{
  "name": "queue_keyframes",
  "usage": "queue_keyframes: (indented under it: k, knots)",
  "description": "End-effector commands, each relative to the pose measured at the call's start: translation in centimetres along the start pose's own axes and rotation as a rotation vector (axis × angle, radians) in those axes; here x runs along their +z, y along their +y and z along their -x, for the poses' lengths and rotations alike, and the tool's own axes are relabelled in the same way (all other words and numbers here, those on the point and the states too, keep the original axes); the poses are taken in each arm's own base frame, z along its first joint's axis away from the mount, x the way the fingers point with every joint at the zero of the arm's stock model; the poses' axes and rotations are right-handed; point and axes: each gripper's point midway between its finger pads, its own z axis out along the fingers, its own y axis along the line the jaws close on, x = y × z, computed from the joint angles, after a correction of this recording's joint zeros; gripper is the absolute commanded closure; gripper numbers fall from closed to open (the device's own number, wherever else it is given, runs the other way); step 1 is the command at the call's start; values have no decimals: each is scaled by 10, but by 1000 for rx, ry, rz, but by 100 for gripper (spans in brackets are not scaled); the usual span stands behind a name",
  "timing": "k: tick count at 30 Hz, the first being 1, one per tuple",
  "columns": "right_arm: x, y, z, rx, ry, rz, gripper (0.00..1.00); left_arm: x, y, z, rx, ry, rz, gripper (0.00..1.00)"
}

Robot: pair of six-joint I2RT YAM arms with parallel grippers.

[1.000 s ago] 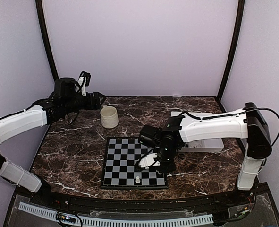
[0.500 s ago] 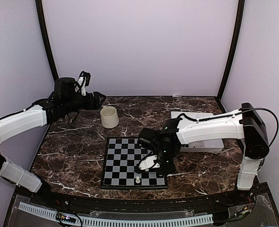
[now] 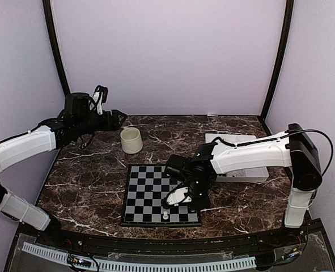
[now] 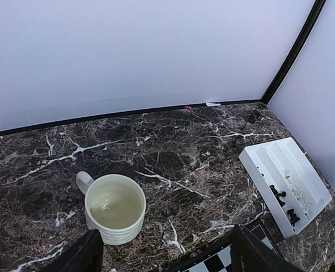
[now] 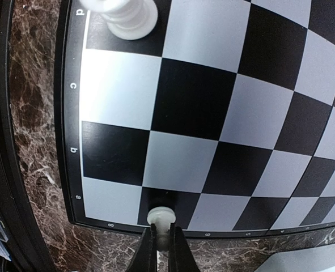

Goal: Set up the chess pieces on the board
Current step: Place the pawn at h2.

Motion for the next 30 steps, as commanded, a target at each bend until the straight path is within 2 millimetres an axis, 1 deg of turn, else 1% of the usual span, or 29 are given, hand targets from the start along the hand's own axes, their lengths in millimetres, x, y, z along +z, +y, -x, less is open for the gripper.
queue_keyframes:
  k: [1,5,12,15,27,30]
  knots:
    - [5,7,8,-18,-18,27,96,-4,-4,12,-14,-16,-23,20]
    - [6,7,9,-18,-19,27,94,-3,-5,11,-17,-10,-28,20]
    - [4,6,9,-19,-21,17,80,-2,-6,9,-21,-1,-36,20]
    - [3,6,9,-18,-23,12,76,-2,-6,10,-22,0,-38,20]
    - [6,3,11,-11,-29,1,74,0,-7,7,-29,10,-46,20]
    - [6,0,9,-8,-13,-18,74,0,-8,7,-32,12,-53,20]
